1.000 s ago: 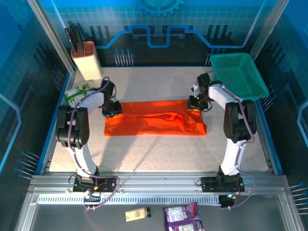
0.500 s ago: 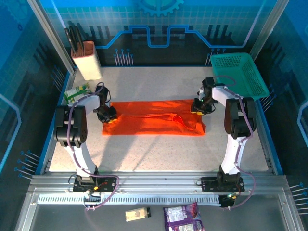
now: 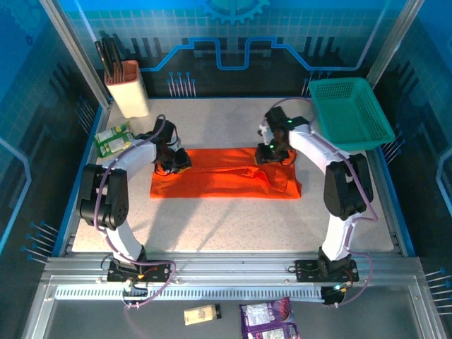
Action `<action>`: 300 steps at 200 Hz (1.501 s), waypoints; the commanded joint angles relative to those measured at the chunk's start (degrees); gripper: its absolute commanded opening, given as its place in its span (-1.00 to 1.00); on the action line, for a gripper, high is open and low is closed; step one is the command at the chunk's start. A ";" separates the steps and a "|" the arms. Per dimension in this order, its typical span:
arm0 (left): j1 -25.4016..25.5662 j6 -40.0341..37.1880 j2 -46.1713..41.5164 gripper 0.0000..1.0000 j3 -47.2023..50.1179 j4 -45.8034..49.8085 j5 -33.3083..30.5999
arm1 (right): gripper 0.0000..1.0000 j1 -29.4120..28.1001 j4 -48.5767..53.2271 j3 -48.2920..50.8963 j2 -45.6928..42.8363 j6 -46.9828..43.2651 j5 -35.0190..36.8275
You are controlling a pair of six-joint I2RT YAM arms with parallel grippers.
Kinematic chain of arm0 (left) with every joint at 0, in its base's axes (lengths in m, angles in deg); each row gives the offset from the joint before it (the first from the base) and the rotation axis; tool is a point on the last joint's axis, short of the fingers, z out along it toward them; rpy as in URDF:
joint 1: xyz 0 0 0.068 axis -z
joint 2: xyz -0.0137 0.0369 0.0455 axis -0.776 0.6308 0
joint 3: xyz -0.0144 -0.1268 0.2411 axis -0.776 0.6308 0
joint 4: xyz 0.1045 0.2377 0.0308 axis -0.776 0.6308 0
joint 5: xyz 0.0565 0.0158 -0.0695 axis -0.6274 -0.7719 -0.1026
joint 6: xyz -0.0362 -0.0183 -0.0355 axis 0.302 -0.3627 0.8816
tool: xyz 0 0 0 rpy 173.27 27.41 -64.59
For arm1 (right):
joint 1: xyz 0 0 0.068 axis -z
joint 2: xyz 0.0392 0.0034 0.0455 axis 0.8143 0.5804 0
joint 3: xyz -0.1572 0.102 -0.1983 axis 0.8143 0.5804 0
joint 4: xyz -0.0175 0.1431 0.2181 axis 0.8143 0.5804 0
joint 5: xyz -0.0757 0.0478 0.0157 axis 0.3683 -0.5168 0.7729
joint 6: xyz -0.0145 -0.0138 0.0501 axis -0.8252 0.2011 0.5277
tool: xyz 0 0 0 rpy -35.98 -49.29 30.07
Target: Fold the inside-out t-shirt
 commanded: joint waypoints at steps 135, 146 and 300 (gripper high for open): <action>-2.87 -0.76 -6.07 -0.57 7.07 0.10 1.21 | -0.23 -15.77 12.96 -10.92 15.68 -2.41 25.05; -3.04 -0.79 -6.11 -0.57 7.35 -0.10 1.39 | -0.31 -16.21 13.11 -10.94 15.77 -1.83 26.04; -3.33 -0.52 -5.36 -0.58 7.08 -1.04 3.15 | -0.57 -15.76 10.57 -10.21 10.98 4.61 9.19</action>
